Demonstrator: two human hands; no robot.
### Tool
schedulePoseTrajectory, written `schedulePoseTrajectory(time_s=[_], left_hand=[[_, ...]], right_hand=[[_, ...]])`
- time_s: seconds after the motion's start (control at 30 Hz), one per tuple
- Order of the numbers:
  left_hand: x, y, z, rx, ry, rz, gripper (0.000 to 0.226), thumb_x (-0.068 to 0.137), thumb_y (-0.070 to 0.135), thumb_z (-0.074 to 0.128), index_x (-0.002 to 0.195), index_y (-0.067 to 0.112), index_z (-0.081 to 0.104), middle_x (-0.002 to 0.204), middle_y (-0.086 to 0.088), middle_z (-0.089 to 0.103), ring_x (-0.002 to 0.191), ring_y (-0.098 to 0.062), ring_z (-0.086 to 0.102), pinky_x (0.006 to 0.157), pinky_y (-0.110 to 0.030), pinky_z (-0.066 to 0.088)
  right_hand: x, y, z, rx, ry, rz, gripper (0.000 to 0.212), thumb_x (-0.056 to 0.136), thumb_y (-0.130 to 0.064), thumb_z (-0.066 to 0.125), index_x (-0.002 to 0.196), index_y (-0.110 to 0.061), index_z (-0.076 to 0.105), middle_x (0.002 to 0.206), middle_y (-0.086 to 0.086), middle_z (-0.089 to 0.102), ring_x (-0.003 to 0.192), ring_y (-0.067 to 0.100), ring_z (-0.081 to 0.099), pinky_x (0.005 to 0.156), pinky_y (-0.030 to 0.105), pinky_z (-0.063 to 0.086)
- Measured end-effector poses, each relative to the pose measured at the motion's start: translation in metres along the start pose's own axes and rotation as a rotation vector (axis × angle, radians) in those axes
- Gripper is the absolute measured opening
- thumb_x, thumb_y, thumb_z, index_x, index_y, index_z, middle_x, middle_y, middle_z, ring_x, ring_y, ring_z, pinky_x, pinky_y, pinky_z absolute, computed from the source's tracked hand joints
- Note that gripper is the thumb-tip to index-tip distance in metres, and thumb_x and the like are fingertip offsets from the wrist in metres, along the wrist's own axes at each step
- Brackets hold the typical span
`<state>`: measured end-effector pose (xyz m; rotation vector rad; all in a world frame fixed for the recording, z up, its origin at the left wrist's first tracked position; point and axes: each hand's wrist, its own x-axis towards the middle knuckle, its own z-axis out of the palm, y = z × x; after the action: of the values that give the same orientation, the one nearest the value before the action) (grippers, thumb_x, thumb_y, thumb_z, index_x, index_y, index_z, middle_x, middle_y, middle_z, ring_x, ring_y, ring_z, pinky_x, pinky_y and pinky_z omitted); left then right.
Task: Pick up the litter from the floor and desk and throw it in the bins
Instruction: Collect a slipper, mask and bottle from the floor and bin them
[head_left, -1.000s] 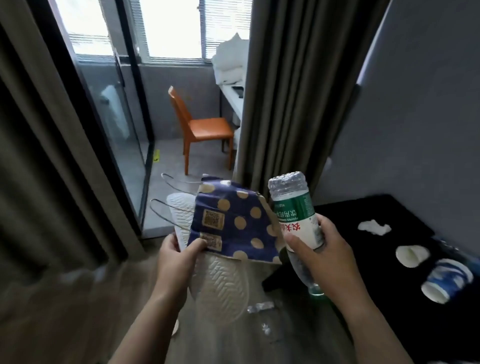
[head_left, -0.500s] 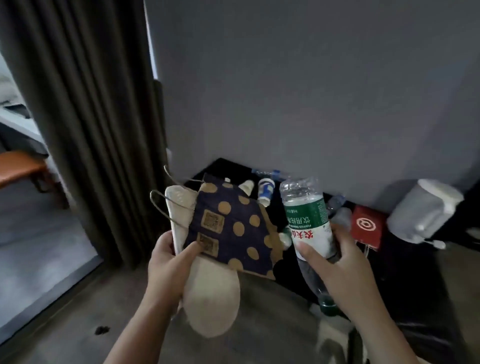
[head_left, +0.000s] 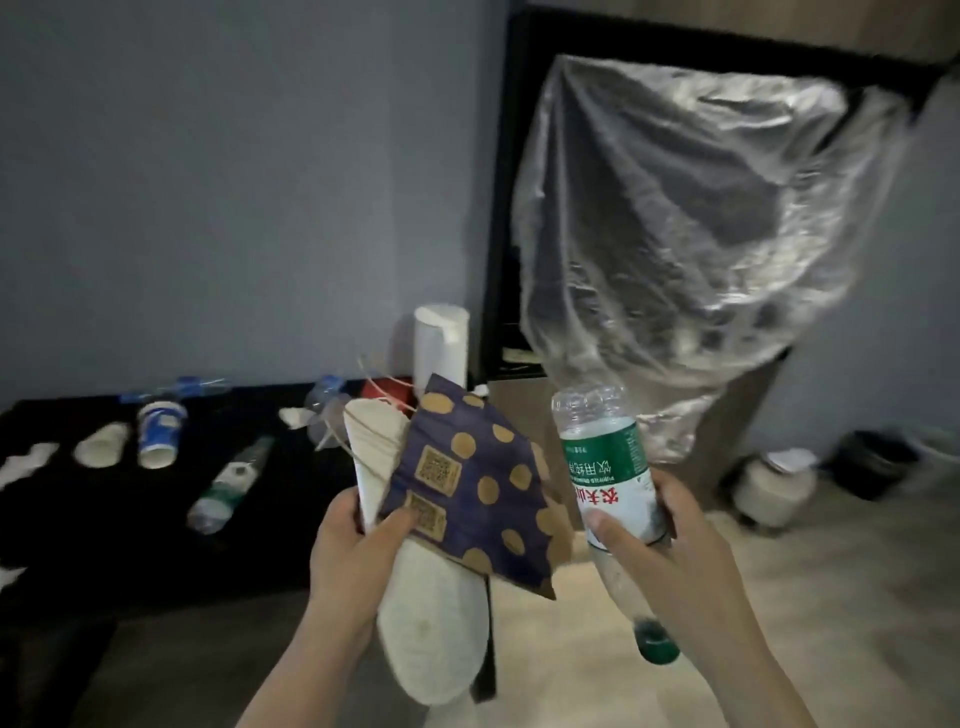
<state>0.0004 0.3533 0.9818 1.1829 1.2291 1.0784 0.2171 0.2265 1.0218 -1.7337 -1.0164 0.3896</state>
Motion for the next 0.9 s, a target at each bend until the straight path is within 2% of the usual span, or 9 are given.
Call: schedulePoseTrajectory(time_s=[0.1,0.2,0.37,0.43,0.53,0.67,0.73,0.8,0.9], left_hand=[[-0.027,0.003,0.084,0.015,-0.112,0.01,0.019,0.076,0.02,0.072,0.093,0.022,0.064,0.087,0.0,0.072,0.081,-0.02,0.068,0.066,-0.037,0.054],[-0.055,0.009,0.153,0.047,-0.232,0.049,0.023,0.078,0.021,0.071,0.099,0.021,0.063,0.09,-0.001,0.07,0.081,-0.018,0.068,0.061,-0.032,0.049],[-0.101,0.021,0.248,0.06,-0.444,0.094,0.024,0.076,0.02,0.074,0.097,0.023,0.063,0.087,0.0,0.072,0.071,-0.015,0.07,0.053,-0.027,0.05],[-0.119,0.024,0.282,0.067,-0.546,0.092,0.025,0.072,0.023,0.077,0.093,0.026,0.063,0.087,-0.001,0.073,0.072,-0.017,0.071,0.057,-0.036,0.056],[-0.148,0.029,0.332,0.051,-0.686,0.071,0.039,0.056,0.034,0.078,0.093,0.028,0.065,0.09,-0.002,0.074,0.081,-0.024,0.072,0.072,-0.053,0.058],[-0.176,0.027,0.388,0.043,-0.832,0.092,0.048,0.05,0.039,0.074,0.096,0.027,0.067,0.09,0.0,0.075,0.082,-0.024,0.073,0.075,-0.055,0.058],[-0.184,0.024,0.411,0.038,-0.897,0.094,0.047,0.052,0.036,0.074,0.097,0.026,0.067,0.09,-0.002,0.075,0.082,-0.026,0.073,0.075,-0.056,0.058],[-0.185,0.022,0.433,0.032,-0.924,0.107,0.043,0.053,0.034,0.074,0.095,0.025,0.067,0.088,-0.002,0.075,0.08,-0.025,0.073,0.073,-0.055,0.058],[-0.174,0.019,0.466,0.021,-0.949,0.107,0.039,0.056,0.032,0.073,0.094,0.024,0.067,0.087,-0.002,0.075,0.079,-0.025,0.073,0.072,-0.055,0.058]], right_hand=[[-0.002,0.028,-0.076,-0.001,0.119,0.033,0.04,0.072,-0.038,0.075,0.108,-0.036,0.06,0.093,-0.02,0.07,0.081,-0.007,0.062,0.065,0.017,0.046],[-0.014,0.05,-0.14,0.005,0.221,0.068,0.04,0.07,-0.039,0.075,0.106,-0.039,0.059,0.093,-0.019,0.069,0.081,-0.006,0.063,0.068,0.022,0.047],[-0.051,0.081,-0.235,0.011,0.437,0.129,0.037,0.072,-0.04,0.074,0.102,-0.049,0.054,0.092,-0.038,0.062,0.083,-0.014,0.059,0.067,0.02,0.046],[-0.068,0.089,-0.267,0.014,0.516,0.147,0.037,0.075,-0.039,0.074,0.101,-0.052,0.052,0.091,-0.04,0.06,0.083,-0.015,0.058,0.065,0.019,0.045],[-0.095,0.1,-0.308,-0.006,0.649,0.164,0.036,0.075,-0.036,0.076,0.097,-0.052,0.052,0.09,-0.04,0.059,0.082,-0.015,0.059,0.062,0.014,0.043],[-0.119,0.113,-0.346,-0.046,0.778,0.195,0.035,0.075,-0.034,0.078,0.096,-0.048,0.054,0.093,-0.034,0.062,0.083,-0.01,0.061,0.065,0.017,0.047],[-0.121,0.118,-0.358,-0.073,0.81,0.211,0.034,0.075,-0.031,0.077,0.095,-0.048,0.055,0.093,-0.032,0.063,0.083,-0.009,0.061,0.063,0.013,0.047],[-0.114,0.122,-0.367,-0.093,0.83,0.222,0.034,0.074,-0.03,0.077,0.094,-0.047,0.055,0.092,-0.03,0.064,0.083,-0.009,0.061,0.061,0.011,0.047],[-0.095,0.133,-0.379,-0.109,0.873,0.242,0.033,0.074,-0.035,0.075,0.095,-0.051,0.054,0.093,-0.028,0.065,0.086,-0.01,0.06,0.067,0.016,0.046]])
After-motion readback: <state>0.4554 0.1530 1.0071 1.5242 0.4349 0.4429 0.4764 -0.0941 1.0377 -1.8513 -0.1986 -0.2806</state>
